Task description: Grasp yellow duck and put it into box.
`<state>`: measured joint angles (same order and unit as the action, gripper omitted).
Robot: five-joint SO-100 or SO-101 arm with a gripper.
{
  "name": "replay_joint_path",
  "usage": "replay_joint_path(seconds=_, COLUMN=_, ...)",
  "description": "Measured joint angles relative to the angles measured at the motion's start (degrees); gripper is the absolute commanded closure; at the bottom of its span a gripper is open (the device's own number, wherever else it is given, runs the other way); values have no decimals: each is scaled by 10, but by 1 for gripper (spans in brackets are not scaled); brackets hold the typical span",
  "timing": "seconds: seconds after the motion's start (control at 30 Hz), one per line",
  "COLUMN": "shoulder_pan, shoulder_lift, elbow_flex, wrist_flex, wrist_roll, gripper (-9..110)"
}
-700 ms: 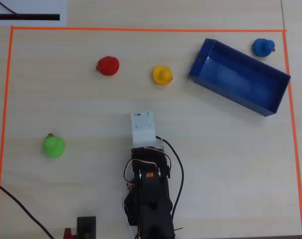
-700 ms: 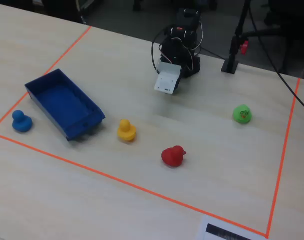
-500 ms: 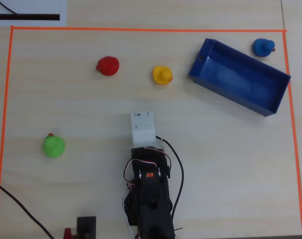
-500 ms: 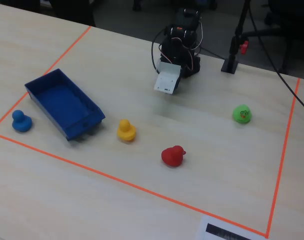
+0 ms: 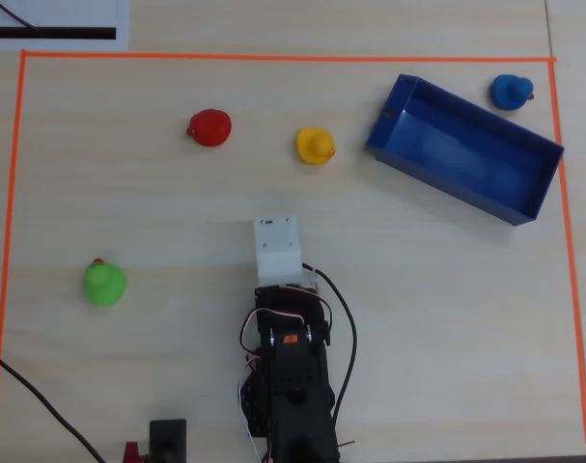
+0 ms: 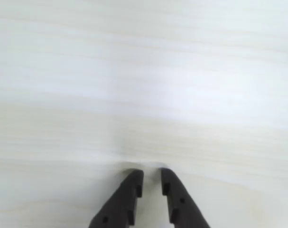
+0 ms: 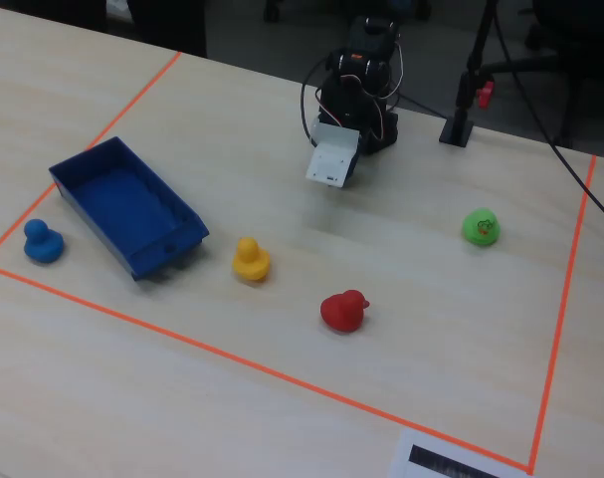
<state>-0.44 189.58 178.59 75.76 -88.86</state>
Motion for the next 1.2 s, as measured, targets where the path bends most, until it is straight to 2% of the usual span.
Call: replay_joint_path(seconds=1.2, shoulder_pan=0, shoulder_lift=0, elbow_flex=0, wrist_flex=0, wrist_roll=0, gripper=100)
